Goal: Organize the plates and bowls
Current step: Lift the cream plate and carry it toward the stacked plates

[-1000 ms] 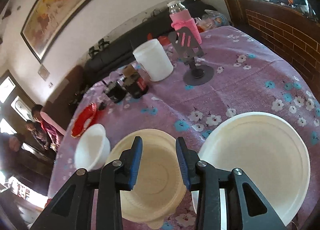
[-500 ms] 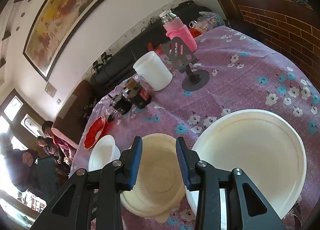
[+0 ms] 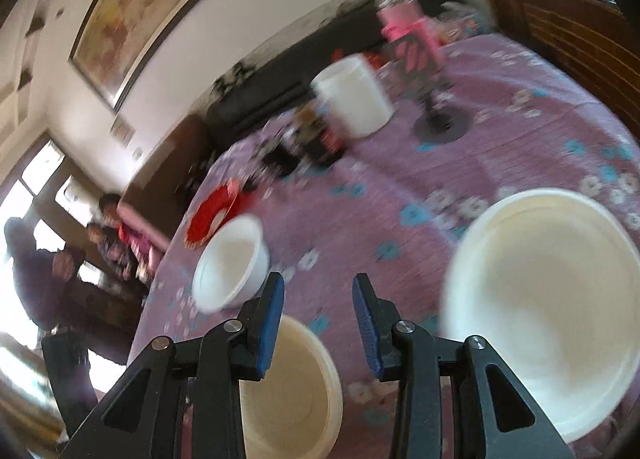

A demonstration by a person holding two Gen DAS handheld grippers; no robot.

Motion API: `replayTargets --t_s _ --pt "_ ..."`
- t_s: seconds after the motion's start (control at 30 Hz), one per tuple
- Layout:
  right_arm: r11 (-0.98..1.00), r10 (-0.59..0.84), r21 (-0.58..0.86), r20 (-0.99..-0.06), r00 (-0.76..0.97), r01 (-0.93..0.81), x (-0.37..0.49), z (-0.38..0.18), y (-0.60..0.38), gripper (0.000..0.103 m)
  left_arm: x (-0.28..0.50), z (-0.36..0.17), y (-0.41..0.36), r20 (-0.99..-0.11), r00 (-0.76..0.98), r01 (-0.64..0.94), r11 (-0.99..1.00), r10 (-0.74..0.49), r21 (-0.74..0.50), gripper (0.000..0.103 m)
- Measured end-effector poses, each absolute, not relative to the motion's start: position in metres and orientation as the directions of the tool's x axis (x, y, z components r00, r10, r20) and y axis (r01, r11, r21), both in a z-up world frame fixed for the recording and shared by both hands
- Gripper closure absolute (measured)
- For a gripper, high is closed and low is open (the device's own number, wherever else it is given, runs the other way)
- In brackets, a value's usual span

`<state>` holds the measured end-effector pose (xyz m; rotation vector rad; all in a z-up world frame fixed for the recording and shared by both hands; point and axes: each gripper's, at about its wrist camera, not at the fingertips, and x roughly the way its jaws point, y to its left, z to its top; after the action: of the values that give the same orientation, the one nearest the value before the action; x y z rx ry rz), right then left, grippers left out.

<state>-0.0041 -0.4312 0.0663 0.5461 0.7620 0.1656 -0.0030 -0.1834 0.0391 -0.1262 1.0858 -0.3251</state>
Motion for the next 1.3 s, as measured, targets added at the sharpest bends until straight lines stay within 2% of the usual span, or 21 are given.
replayTargets --t_s 0.07,0.23,0.33,0.37,0.4,0.43,0.77,1.03,1.3 --pt "0.859 0.360 0.512 -0.642 0.676 0.029 0.001 0.059 -0.420 0.064 -0.005 0.039 -0.180 -0.841 0.423 0.198 0.940 -0.339 -0.279 0.093" --pt "0.892 0.376 0.450 -0.712 0.592 -0.025 0.005 0.047 -0.403 0.064 -0.011 0.039 -0.184 -0.839 0.451 0.226 0.948 -0.304 -0.222 0.088" --pt "0.917 0.356 0.397 -0.766 0.536 -0.041 0.006 0.035 -0.395 0.065 -0.011 0.034 -0.185 -0.846 0.433 0.230 0.946 -0.310 -0.229 0.087" --pt "0.916 0.357 0.401 -0.770 0.529 -0.034 0.006 0.031 -0.395 0.068 -0.011 0.033 -0.185 -0.847 0.432 0.230 0.946 -0.309 -0.228 0.087" --pt "0.919 0.351 0.393 -0.780 0.517 -0.031 0.007 0.027 -0.393 0.084 -0.011 0.032 -0.186 -0.847 0.437 0.235 0.947 -0.303 -0.218 0.087" --pt "0.923 0.344 0.384 -0.785 0.516 -0.031 0.008 0.025 -0.391 0.091 -0.012 0.031 -0.188 -0.847 0.444 0.240 0.949 -0.293 -0.203 0.087" --pt "0.913 0.343 0.406 -0.719 0.604 -0.035 0.003 0.038 -0.389 0.090 -0.018 0.044 -0.195 -0.798 0.569 0.237 0.969 -0.198 -0.071 0.087" --pt "0.951 0.268 0.306 -0.768 0.581 -0.035 0.011 0.023 -0.370 0.090 -0.009 0.031 -0.191 -0.812 0.555 0.213 0.974 -0.181 -0.072 0.087" --pt "0.960 0.247 0.276 -0.753 0.610 -0.047 0.011 0.020 -0.364 0.090 -0.011 0.026 -0.191 -0.793 0.584 0.220 0.974 -0.175 -0.053 0.087"
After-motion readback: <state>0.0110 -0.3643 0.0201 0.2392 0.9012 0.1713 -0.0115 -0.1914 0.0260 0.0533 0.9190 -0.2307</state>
